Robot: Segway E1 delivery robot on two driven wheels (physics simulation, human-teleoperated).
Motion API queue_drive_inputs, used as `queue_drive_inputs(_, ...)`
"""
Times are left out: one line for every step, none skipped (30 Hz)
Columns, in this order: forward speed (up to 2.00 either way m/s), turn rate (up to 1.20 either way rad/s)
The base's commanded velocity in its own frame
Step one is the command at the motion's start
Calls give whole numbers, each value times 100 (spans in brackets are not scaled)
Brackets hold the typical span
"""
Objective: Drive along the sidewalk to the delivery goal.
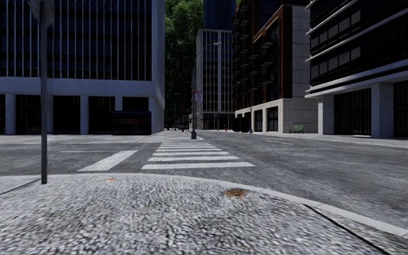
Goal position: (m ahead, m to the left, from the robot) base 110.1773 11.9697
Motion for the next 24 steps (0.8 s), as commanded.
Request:
queue_drive_inputs(200, 0)
queue_drive_inputs(200, 0)
queue_drive_inputs(200, 0)
queue_drive_inputs(200, 0)
queue_drive_inputs(200, 0)
queue_drive_inputs(200, 0)
queue_drive_inputs(200, 0)
queue_drive_inputs(200, 0)
queue_drive_inputs(200, 0)
queue_drive_inputs(200, 0)
queue_drive_inputs(200, 0)
queue_drive_inputs(200, 0)
queue_drive_inputs(200, 0)
queue_drive_inputs(200, 8)
queue_drive_inputs(200, 11)
queue_drive_inputs(200, 12)
queue_drive_inputs(200, 12)
queue_drive_inputs(200, 12)
queue_drive_inputs(200, 12)
queue_drive_inputs(200, 12)
queue_drive_inputs(200, 12)
queue_drive_inputs(200, 12)
queue_drive_inputs(200, 12)
queue_drive_inputs(200, 12)
